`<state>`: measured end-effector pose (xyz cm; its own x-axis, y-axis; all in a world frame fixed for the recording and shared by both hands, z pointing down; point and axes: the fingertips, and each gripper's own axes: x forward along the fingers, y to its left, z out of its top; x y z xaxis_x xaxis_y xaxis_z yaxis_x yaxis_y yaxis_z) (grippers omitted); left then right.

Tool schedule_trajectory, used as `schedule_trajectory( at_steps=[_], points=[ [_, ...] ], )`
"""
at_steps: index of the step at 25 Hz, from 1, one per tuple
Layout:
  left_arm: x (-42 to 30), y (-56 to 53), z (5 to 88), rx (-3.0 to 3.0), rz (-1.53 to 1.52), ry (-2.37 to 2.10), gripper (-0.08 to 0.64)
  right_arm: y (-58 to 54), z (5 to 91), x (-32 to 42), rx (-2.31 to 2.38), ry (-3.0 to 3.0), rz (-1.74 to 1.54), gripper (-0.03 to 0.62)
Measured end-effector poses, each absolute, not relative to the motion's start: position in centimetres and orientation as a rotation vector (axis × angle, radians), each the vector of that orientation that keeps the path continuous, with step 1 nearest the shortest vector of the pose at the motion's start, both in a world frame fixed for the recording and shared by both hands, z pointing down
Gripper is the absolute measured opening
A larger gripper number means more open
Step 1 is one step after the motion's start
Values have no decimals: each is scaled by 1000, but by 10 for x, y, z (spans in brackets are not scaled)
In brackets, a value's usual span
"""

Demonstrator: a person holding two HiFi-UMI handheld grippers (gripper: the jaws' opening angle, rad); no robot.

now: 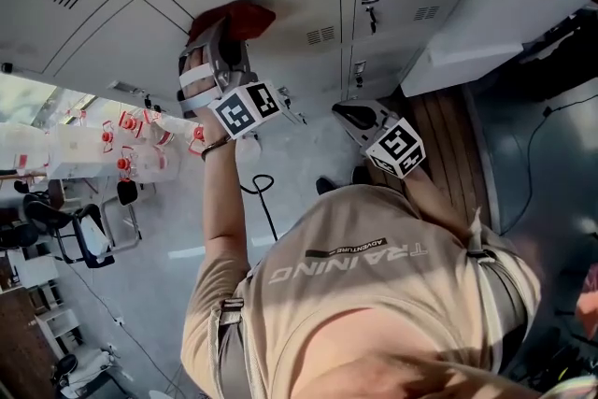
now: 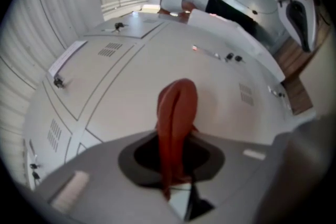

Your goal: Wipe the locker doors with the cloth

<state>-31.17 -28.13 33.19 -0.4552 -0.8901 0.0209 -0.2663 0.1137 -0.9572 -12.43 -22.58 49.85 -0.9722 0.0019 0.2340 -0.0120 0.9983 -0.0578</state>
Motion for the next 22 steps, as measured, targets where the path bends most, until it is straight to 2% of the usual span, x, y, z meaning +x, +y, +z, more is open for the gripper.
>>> schedule_trajectory(
  at_steps=[22],
  points=[
    [-316,-282,598,-1719,-1669,1827,75,-215,520,-90,113,-2814,105,17]
  ],
)
